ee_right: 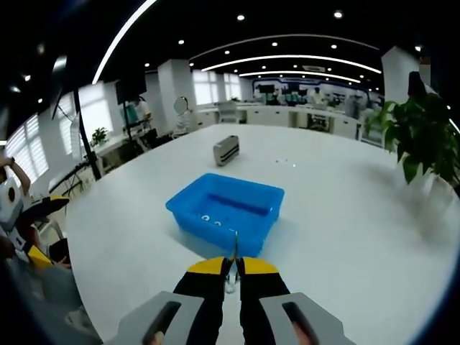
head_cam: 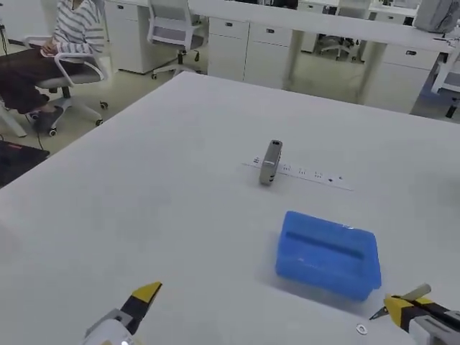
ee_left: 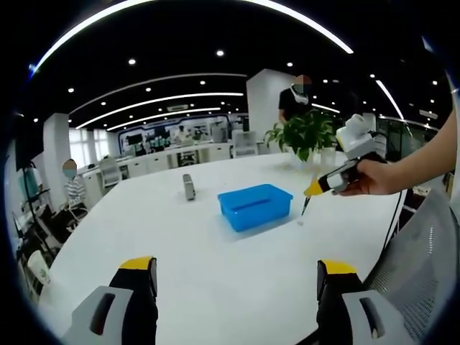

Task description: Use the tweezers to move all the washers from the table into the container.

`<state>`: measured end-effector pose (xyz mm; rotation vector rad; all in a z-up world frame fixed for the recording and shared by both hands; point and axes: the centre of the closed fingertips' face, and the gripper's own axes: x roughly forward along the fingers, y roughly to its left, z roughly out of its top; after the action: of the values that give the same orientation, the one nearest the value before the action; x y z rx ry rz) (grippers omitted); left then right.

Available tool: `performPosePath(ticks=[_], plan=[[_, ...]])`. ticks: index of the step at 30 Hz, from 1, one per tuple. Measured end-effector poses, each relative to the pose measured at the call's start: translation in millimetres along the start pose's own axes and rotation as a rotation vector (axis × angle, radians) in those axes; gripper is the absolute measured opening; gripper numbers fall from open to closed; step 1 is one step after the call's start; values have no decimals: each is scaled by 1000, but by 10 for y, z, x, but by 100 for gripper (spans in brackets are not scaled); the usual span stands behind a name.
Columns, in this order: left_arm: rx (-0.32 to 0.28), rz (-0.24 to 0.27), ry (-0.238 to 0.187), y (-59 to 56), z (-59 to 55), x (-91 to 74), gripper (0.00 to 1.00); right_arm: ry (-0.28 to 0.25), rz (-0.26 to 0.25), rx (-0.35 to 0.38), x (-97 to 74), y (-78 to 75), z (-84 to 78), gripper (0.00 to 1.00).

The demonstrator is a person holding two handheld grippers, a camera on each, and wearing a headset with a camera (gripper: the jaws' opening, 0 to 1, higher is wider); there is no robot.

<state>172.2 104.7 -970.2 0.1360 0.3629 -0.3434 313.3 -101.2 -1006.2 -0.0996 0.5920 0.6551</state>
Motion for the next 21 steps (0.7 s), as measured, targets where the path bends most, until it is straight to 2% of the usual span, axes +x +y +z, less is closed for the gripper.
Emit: performPosePath(ticks=[4,10,14,19,21], plan=[[-14,-19,-10,-26,14,1,95,7,1,24,44,-9,-54,3],[-8,-24,1,-36,-8,7,94,29,-8,36,128,-60,-117,3],[-11,-26,6,-33,-21,10,94,26,-16,35,129,-61,-126,3],[-6,-23,10,-28,-27,10,93,35,-15,12,141,-46,-133,3],[-5,-19,9,-20,-26,9,93,45,-19,-24,134,-12,-147,3]])
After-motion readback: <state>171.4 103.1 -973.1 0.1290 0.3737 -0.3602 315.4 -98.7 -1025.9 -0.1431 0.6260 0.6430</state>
